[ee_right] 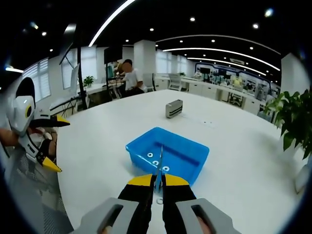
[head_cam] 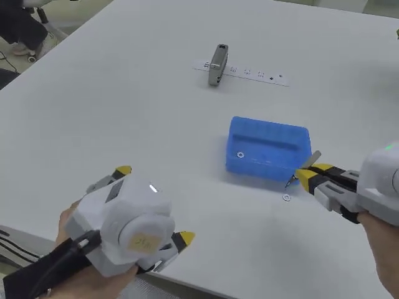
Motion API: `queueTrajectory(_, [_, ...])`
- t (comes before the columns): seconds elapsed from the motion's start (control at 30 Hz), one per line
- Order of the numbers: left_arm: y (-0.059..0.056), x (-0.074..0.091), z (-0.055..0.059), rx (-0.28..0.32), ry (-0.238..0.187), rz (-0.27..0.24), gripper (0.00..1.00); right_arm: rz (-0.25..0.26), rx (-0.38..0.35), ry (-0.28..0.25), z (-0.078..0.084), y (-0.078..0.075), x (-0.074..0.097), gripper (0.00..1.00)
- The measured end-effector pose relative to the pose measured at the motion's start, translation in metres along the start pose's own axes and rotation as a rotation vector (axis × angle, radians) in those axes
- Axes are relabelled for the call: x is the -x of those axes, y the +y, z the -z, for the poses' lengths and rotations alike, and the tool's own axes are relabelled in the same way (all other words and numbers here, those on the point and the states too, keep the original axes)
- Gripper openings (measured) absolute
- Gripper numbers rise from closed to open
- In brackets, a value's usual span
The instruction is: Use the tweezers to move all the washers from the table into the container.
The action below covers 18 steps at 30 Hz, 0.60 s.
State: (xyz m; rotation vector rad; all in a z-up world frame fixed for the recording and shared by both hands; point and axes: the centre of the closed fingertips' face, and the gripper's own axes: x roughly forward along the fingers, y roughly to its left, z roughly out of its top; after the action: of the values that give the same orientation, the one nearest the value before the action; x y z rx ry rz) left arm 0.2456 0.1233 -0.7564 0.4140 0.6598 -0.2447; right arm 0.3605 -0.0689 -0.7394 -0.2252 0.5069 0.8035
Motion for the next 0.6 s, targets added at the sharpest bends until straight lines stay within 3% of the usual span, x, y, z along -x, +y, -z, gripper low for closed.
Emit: queueTrajectory(0.6, [-0.004, -0.002, 0.002, -0.026, 0.018, 0.008, 0.92, -0.008, 0.010, 0.061, 0.026, -0.003, -0.011, 0.03])
